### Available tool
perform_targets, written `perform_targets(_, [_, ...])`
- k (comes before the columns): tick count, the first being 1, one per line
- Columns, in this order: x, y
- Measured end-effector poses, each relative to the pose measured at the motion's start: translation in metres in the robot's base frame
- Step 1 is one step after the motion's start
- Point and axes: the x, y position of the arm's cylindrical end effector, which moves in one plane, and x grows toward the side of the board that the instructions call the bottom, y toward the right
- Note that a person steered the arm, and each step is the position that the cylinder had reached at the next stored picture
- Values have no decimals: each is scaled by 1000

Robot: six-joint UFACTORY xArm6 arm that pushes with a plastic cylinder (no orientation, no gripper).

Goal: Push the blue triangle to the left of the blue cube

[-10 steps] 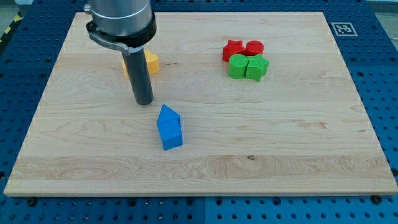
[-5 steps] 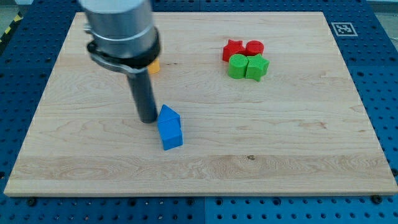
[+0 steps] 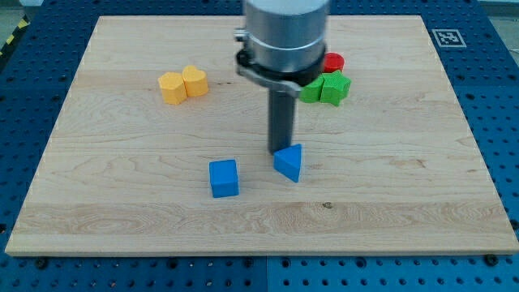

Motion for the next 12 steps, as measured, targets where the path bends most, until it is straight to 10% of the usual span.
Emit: perform_targets(12, [37, -4])
